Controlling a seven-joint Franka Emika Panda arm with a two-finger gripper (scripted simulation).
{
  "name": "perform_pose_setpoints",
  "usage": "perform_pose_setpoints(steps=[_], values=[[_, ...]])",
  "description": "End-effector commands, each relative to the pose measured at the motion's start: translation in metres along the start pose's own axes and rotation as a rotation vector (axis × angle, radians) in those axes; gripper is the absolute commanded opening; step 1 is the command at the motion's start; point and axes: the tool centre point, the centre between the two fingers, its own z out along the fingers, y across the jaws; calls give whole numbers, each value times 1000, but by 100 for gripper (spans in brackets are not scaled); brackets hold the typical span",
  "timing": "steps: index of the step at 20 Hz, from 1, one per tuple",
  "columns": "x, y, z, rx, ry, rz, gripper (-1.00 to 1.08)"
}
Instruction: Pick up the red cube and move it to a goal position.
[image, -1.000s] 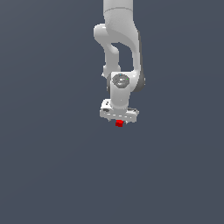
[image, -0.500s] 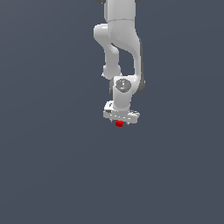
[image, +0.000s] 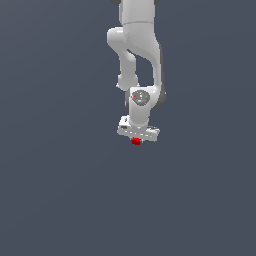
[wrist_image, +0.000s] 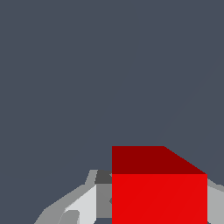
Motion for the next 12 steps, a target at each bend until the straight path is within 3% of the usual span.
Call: perform_pose_setpoints(steps=[1,12], values=[[0,0,0,0,0,0,-100],[4,-3,-9,0,0,-1,-100]])
